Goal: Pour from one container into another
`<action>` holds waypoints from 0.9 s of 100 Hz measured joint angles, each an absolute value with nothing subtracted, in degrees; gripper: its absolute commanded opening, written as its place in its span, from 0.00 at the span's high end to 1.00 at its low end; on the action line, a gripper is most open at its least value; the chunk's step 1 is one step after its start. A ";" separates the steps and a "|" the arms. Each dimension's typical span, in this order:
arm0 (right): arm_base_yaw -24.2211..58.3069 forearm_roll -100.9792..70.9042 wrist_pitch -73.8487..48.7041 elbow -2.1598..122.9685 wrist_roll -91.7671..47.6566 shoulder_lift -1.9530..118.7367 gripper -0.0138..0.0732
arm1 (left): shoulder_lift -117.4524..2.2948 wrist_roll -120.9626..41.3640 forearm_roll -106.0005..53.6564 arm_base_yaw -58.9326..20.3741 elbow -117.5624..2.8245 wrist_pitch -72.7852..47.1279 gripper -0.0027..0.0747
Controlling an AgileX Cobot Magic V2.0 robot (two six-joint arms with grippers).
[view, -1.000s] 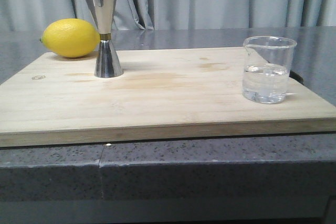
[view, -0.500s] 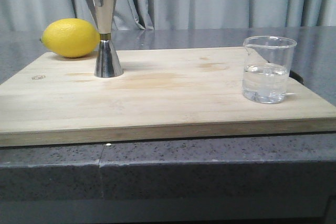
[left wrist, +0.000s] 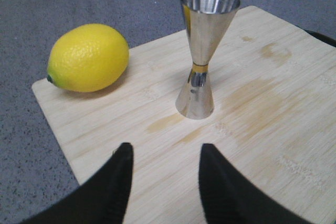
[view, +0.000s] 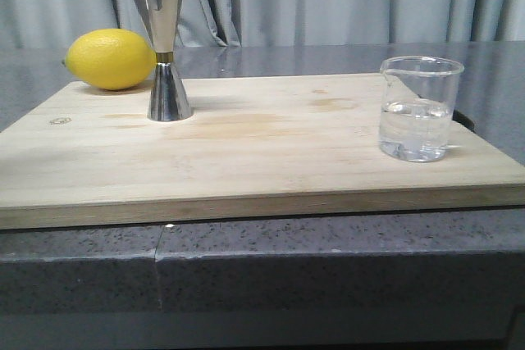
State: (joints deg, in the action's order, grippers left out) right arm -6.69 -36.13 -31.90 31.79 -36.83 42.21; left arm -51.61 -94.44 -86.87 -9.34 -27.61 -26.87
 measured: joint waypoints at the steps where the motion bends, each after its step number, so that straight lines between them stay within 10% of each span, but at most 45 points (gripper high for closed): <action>1: -6.44 -36.28 -31.89 31.79 -36.84 42.21 0.27 | -51.61 -94.76 -87.37 -9.34 -27.61 -26.87 0.35; 90: 21.58 -39.20 -9.20 20.56 -41.03 42.21 0.27 | -74.84 -122.56 -102.14 -9.34 -34.23 -41.24 0.32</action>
